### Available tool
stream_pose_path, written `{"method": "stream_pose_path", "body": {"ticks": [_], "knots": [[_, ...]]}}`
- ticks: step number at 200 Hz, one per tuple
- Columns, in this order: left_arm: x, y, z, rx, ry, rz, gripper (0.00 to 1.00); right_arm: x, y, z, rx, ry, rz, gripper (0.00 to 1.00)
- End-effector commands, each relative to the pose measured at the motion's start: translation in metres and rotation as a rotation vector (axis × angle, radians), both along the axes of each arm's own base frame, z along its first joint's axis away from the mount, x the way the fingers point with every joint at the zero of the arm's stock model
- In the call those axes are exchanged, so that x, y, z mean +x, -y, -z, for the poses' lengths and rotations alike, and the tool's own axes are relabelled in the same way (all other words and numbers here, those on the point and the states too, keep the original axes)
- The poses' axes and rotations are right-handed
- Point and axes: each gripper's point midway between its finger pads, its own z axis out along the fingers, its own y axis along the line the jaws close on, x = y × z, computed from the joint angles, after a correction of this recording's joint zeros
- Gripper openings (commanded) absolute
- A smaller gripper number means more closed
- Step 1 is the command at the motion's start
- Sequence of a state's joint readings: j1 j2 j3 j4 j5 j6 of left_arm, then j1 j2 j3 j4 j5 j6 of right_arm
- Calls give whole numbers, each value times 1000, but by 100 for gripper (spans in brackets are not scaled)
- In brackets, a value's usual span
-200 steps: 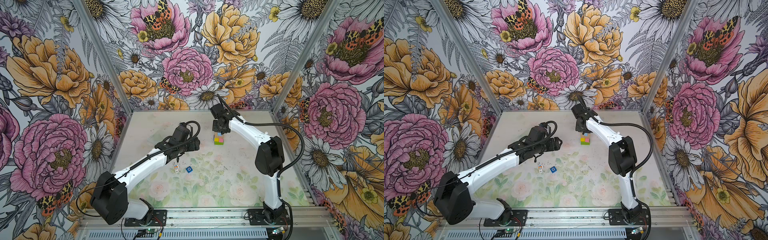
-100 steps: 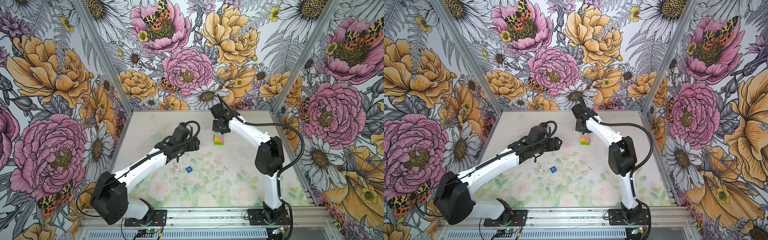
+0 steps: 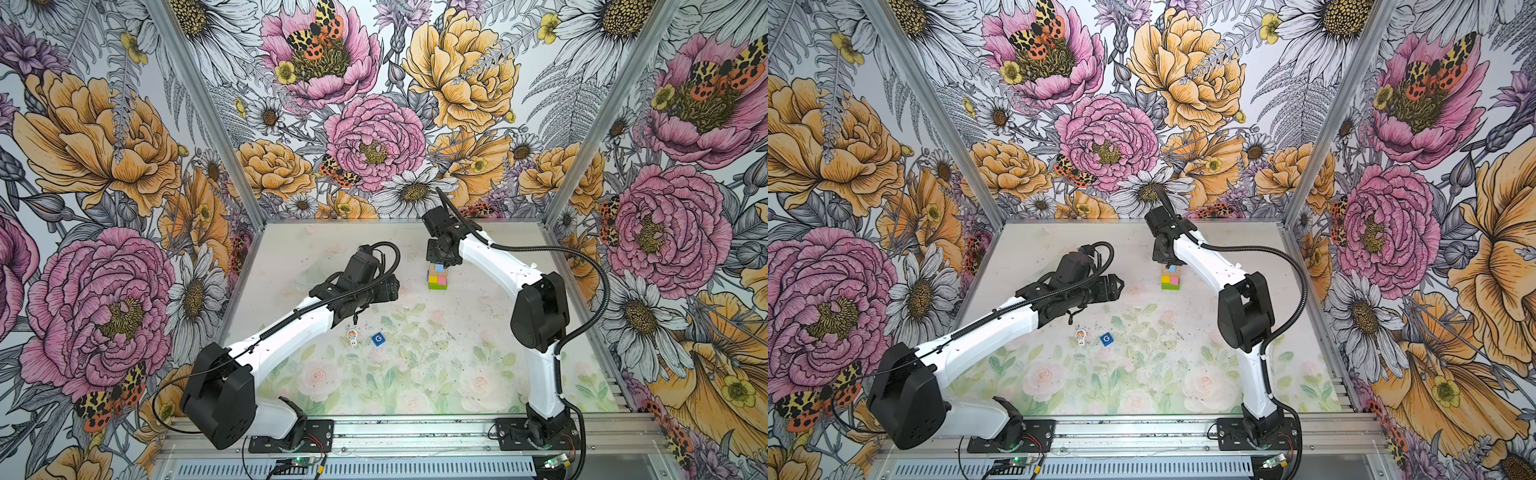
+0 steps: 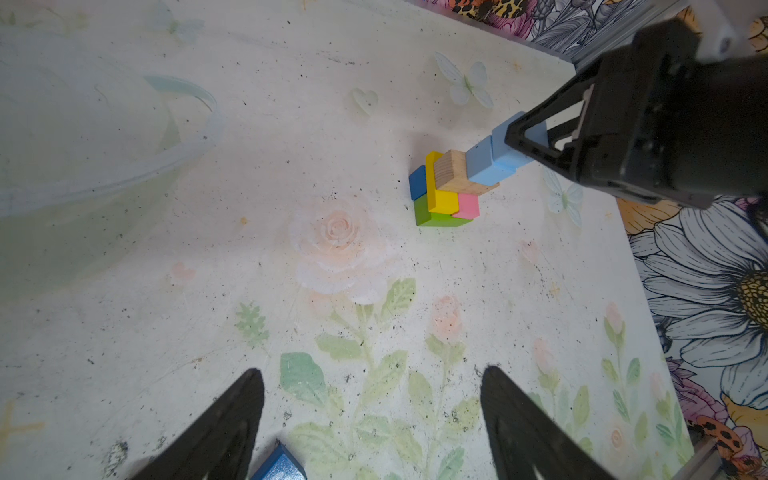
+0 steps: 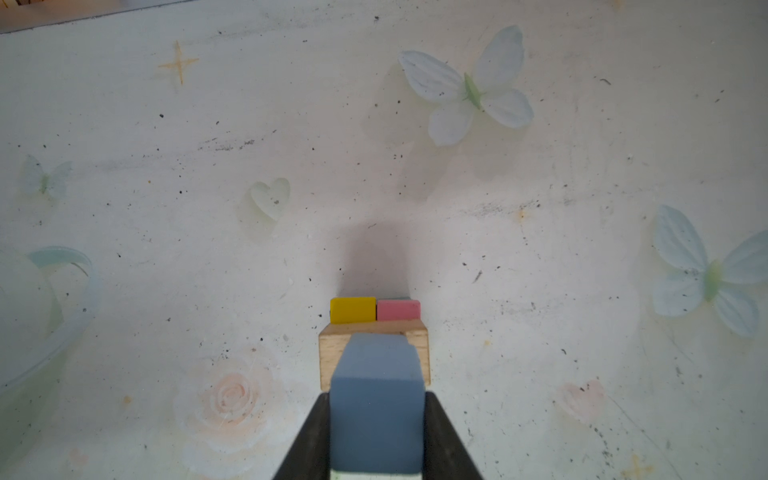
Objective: Build the wood block tower
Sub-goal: 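Lower the light-blue cube onto the wooden block beside the other cube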
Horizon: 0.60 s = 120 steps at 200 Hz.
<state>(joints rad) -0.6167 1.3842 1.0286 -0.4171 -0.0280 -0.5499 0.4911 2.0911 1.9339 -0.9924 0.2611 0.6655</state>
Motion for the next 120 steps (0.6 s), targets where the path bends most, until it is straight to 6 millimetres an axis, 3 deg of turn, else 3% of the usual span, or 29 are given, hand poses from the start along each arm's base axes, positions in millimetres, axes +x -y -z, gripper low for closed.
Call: {"method": "stream_pose_path", "body": {"ticks": [1, 120], "knots": [[3, 3, -7, -22, 21, 17, 83, 5, -2, -3, 17, 13, 4, 27], [3, 2, -6, -15, 20, 13, 82, 5, -4, -1, 27, 10, 1, 32]]}}
